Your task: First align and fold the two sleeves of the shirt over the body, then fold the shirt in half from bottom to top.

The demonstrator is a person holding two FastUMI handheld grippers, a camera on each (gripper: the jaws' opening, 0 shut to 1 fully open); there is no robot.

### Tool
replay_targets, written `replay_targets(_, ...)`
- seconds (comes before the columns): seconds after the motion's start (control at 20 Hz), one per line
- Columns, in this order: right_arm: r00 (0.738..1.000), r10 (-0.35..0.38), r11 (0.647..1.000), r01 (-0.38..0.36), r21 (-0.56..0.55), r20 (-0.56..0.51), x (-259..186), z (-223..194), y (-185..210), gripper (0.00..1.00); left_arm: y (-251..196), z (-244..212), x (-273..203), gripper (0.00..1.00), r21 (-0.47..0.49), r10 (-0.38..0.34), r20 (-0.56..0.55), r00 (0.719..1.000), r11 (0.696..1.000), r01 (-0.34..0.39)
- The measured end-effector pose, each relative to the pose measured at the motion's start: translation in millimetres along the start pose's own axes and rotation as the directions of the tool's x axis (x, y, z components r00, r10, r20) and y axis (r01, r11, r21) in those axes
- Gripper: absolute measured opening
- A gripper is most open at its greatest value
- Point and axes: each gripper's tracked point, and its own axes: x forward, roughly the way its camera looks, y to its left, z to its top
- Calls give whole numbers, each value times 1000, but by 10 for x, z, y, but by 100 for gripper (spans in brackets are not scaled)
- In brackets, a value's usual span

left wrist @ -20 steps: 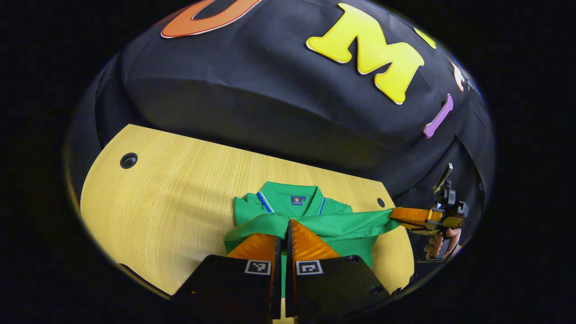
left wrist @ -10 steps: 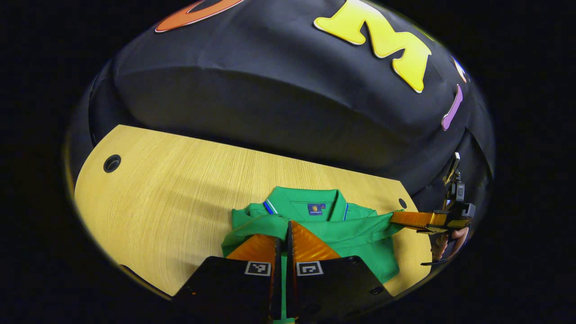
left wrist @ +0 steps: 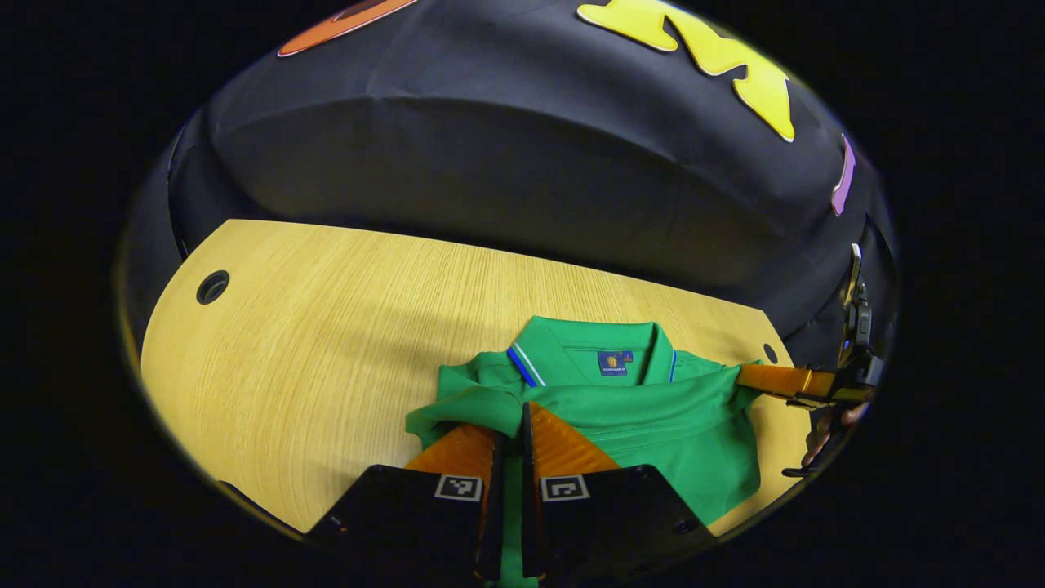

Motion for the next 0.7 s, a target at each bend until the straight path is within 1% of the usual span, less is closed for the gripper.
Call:
replay_targets(0.05,1000,2,1000,-2,6,4,-34,7,8,8,-14,-35,-19,13,8,2,-18,1000,1000,-2)
replay_targets(0.1,1000,6,1000,-6,12,7,-65,17,20,20,-9,-60,-53,15,16,23,-32,999,1000,-22)
replay_targets(0.15,1000,8,1000,-8,18,8,-110,14,24,42,-9,-72,-68,24,20,28,-40,999,999,-27)
replay_targets(0.2,1000,10,1000,-10,21,13,-155,22,33,63,-54,-82,-119,28,14,22,-48,999,1000,-22)
replay_targets(0.25,1000,7,1000,-7,23,24,-214,56,41,70,-65,-79,-197,36,6,31,-52,998,1000,-30)
replay_targets(0.3,999,4,1000,-5,18,40,-295,75,60,76,-64,-47,-300,41,5,39,-45,998,999,-39)
replay_targets(0.35,998,-2,1000,2,5,58,-379,107,70,82,-92,-3,-409,50,0,40,-33,999,999,-40)
replay_targets(0.4,997,-5,1000,6,-10,75,-484,122,97,83,-124,41,-540,53,-1,40,-25,999,999,-40)
replay_targets(0.45,995,-8,999,11,-30,94,-609,142,123,93,-135,58,-689,69,2,51,-23,998,999,-51)
replay_targets(0.5,993,-12,998,18,-54,118,-722,157,152,96,-169,121,-850,85,18,59,2,998,998,-59)
replay_targets(0.55,990,-12,997,23,-79,139,-857,160,184,96,-208,161,-979,99,34,61,22,998,998,-62)
replay_targets(0.7,981,-10,987,40,-155,194,-1315,85,302,99,-338,306,-1465,100,70,51,94,994,996,-57)
